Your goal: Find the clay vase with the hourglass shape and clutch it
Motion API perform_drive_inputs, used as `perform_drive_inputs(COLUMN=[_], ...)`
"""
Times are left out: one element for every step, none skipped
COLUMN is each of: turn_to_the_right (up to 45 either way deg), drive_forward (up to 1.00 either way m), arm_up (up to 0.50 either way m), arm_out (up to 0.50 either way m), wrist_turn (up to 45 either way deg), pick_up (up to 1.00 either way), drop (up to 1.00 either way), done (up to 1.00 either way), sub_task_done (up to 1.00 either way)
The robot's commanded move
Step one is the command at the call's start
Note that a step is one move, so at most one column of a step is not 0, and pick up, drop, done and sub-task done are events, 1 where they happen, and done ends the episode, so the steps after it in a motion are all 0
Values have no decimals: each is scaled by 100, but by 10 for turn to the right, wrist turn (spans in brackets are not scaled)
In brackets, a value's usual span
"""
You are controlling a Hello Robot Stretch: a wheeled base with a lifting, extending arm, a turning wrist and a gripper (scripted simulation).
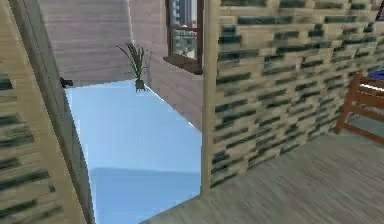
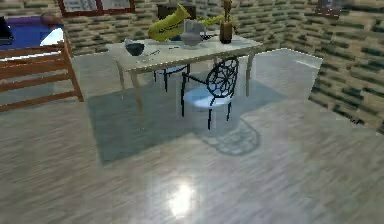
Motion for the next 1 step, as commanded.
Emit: perform_drive_inputs(turn_to_the_right=[450], drive_forward=[0], arm_up=[0], arm_out=[0], wrist_turn=[0], pick_up=[0], drop=[0], done=[0], sub_task_done=[0])
